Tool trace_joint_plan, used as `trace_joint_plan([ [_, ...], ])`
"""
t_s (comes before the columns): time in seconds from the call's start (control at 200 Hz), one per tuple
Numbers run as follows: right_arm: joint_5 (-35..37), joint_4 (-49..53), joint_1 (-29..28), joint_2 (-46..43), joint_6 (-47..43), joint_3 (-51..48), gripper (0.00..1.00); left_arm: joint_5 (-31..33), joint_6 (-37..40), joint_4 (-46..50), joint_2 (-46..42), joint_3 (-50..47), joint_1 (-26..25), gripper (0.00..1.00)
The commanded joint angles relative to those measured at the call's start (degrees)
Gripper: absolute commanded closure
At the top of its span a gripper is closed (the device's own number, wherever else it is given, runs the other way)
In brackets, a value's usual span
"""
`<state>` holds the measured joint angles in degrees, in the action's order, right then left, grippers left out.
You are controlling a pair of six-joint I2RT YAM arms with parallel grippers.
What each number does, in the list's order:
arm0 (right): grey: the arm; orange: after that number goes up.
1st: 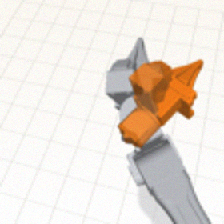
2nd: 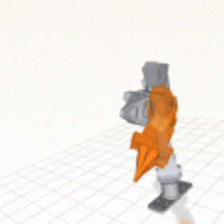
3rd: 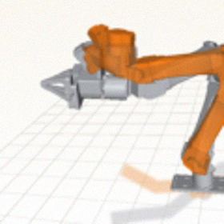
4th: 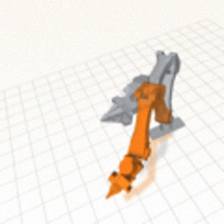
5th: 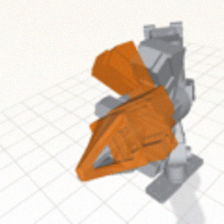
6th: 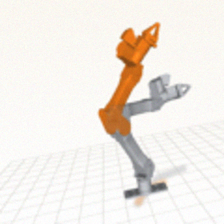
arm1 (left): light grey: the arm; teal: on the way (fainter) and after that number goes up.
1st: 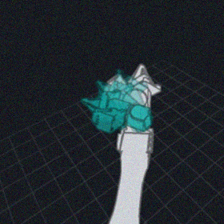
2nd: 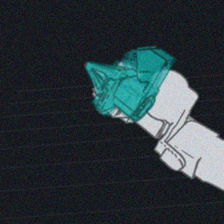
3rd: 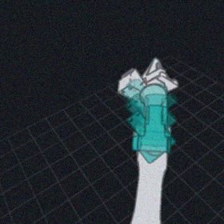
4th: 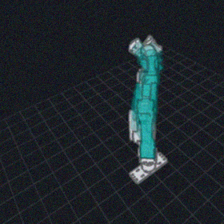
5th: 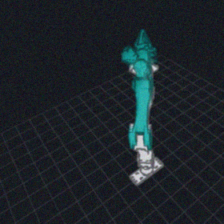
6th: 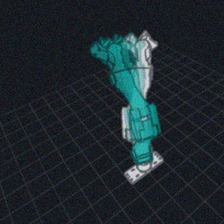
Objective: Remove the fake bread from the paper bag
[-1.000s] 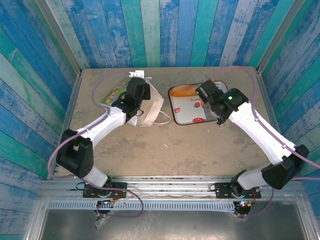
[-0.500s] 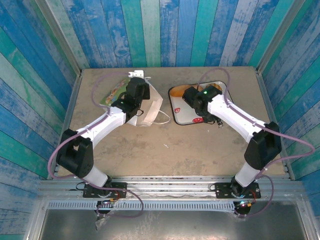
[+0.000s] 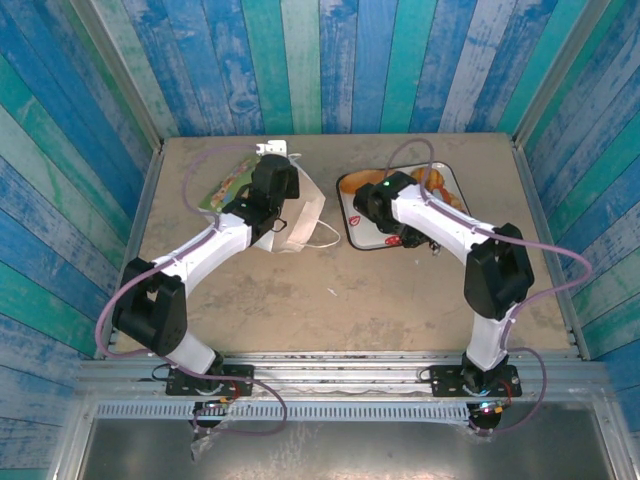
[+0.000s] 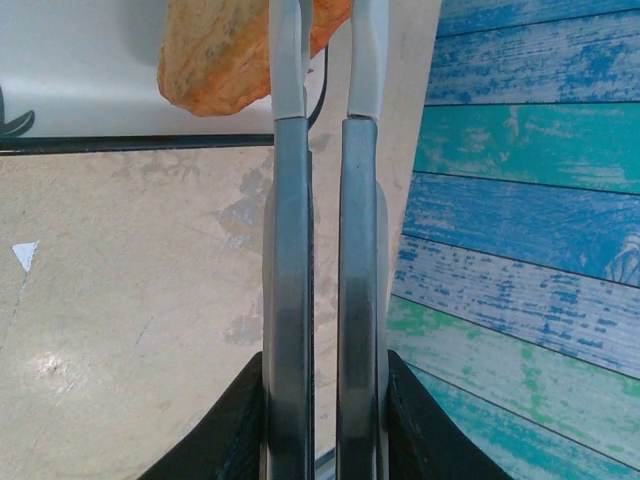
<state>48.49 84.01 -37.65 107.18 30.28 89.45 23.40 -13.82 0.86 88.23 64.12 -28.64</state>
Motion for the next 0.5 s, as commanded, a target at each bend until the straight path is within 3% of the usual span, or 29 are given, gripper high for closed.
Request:
trace_joint_plan([
  [0.0,4.25,3.09,-1.25,2.61,3.07,2.47,0.76,0.16,-0.89,-2.09,0.23,-0.14,0.25,0.99],
  [0.301,2.72,3.18,-3.48,8.85,2.68,6.31,0.73,0.16,-0.48,-2.09,-0.08,-0.2,0.41,0.99],
  [0.491,-2.58,0.15,-5.19,9.02,0.2,7.4,0.67,-0.24,-0.58,-2.35,-0.47,-0.31,0.6,0.99],
])
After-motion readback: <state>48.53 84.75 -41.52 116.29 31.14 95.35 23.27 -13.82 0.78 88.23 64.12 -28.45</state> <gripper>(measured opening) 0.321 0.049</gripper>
